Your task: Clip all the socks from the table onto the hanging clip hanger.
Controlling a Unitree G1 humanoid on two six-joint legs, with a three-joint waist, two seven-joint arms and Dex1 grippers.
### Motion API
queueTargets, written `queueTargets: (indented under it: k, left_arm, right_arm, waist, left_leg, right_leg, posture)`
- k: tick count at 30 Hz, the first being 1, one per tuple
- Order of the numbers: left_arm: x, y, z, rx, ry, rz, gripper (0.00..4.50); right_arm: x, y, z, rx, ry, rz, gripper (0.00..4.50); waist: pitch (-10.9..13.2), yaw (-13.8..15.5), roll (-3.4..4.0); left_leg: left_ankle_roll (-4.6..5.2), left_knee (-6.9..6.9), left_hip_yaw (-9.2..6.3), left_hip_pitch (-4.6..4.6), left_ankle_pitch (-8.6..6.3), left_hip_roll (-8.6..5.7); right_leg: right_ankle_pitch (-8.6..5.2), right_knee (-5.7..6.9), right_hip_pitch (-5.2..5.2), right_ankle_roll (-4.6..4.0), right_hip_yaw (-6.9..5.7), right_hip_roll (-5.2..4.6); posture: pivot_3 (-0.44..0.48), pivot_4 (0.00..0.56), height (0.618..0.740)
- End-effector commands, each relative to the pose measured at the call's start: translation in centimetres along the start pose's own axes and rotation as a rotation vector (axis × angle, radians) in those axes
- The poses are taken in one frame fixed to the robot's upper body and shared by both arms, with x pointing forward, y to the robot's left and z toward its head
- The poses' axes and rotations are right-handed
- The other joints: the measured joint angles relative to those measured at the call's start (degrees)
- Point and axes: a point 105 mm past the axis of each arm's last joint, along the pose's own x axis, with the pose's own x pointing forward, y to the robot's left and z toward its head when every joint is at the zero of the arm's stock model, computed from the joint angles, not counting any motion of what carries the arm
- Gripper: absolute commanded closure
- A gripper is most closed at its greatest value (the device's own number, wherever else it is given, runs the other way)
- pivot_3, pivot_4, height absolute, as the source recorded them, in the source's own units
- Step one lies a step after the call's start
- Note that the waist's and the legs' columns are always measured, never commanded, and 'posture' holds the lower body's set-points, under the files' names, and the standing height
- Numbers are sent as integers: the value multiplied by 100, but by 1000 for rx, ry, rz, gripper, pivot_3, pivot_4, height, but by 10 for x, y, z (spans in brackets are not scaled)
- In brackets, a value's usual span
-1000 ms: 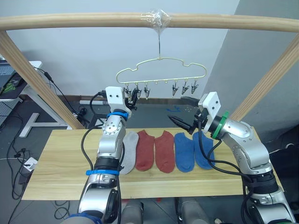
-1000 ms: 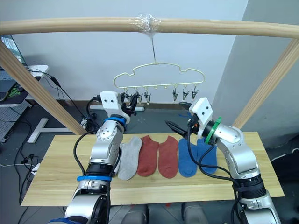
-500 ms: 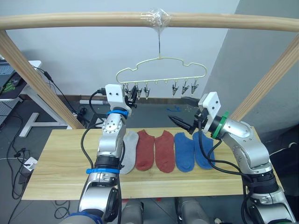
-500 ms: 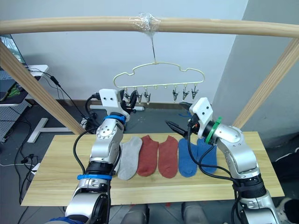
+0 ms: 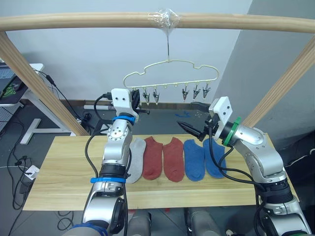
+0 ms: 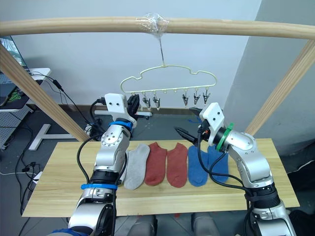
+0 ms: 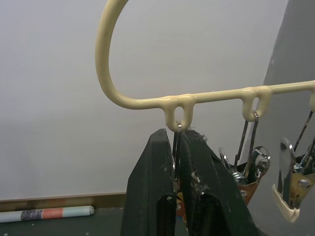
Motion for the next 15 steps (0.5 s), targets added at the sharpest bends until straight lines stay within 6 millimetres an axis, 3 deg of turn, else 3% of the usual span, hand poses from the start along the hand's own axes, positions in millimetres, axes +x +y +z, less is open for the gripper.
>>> queueTargets:
  k: [1, 4, 9, 11, 15]
  left_arm:
    - [4, -2, 19, 35, -62, -20, 4488]
    - [5, -2, 17, 58, -38, -30, 4488]
    - [-4, 10, 12, 67, -2, -40, 4488]
    - [-7, 13, 11, 70, 5, -39, 4488]
    - [-11, 16, 12, 75, 8, -34, 4488]
  right_arm:
    - [-1, 0, -5, -3, 21, -23, 0]
    - [-9, -5, -37, -15, 156, -72, 0]
    - [-47, -31, -145, 30, 533, -265, 0]
    - [-56, -37, -165, 59, 600, -293, 0]
    - [-62, -45, -177, 78, 639, -323, 0]
  waist:
    - [2, 1, -1]
    - [3, 6, -1]
    - [7, 2, 2]
    - [16, 1, 12]
    - [31, -48, 27]
  left_leg:
    - [0, 0, 0, 0, 0, 0]
    - [0, 0, -1, -1, 0, 0]
    - [0, 1, 1, 2, 0, -1]
    - [0, 1, 4, 3, 0, -2]
    - [0, 1, 6, 4, 0, -1]
  right_leg:
    - [0, 0, 0, 0, 0, 0]
    - [0, 0, 0, 0, 0, 0]
    - [0, 1, 1, 0, 1, -2]
    - [3, 4, -1, -6, 4, -2]
    - [4, 6, -3, -6, 7, -1]
  posture:
    - [37, 212, 740]
    - [36, 218, 740]
    - [40, 225, 740]
    - [40, 225, 740]
    - [63, 220, 740]
